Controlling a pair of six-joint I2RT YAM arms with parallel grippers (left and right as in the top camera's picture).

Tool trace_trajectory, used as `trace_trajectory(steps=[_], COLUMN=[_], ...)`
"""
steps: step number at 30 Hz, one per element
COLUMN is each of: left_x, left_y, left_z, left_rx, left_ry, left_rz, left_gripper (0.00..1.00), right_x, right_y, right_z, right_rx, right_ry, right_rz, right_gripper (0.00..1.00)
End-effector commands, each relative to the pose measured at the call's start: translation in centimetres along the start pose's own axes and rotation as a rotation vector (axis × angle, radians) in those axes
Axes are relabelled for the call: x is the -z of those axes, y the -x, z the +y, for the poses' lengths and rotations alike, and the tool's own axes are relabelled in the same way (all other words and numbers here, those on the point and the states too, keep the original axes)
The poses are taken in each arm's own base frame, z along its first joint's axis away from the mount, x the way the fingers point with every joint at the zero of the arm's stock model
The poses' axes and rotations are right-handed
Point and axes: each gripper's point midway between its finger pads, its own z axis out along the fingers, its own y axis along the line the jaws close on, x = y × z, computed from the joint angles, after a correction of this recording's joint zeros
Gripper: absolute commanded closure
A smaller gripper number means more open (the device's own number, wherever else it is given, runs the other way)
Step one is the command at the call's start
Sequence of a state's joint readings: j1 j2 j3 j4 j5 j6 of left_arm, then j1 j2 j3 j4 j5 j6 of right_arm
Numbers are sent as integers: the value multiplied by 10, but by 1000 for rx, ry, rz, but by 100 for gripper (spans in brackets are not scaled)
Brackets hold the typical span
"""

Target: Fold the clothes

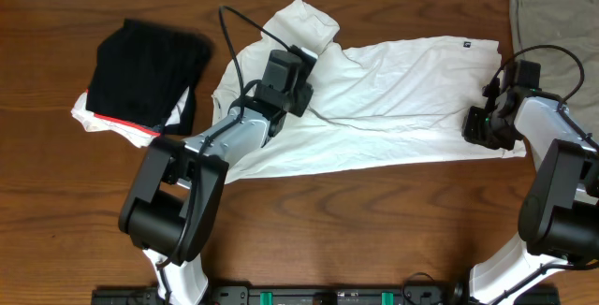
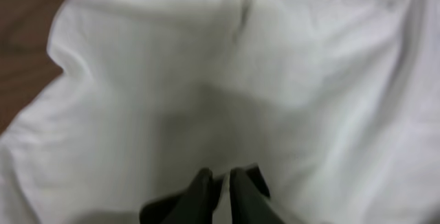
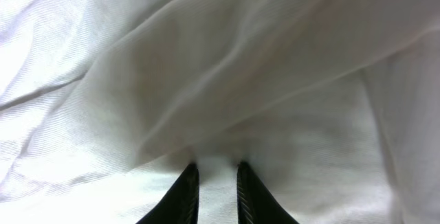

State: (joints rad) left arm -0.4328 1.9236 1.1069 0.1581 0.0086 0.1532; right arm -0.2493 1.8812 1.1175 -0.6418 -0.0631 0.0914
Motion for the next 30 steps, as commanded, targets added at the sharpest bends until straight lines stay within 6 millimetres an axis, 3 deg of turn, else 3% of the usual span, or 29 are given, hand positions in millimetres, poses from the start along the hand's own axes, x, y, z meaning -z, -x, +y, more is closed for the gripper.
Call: trace_trajectory(steps=[1,7,11,14,17,20,24,27,30], left_x=[3,14,43,71,93,102,102,100,95], left_y=[25,47,58,49,25,-12,-74,-110,-133], left_z=[18,35,36,35,33,28,21,17,14], left_rx=[114,191,208,262,324,384,457,464,461], left_ry=[48,68,66,61,64,77,114,134,146], left_rz=[-87,-162,-156,-88,29,184,416,545,625], left_gripper=[85,79,78,77,76,75,76,76,76], right_x=[-18,-19,-19,-18,-18,-15,-2,11,18], right_y=[-14,-11,-7,-5,-5,-4,-6,-9,-11], right_z=[-5,-6,-8,-8,-2,3,0,-11,-21], right_rx=[-2,-2,0,-1,0,-1,-4,-4,-21], right_ry=[-34,-36,-50,-48,-17,12,-13,-83,-143], right_rz=[53,45,26,19,19,25,68,114,132], right_gripper=[80,68,63,60,57,55,55,55,54])
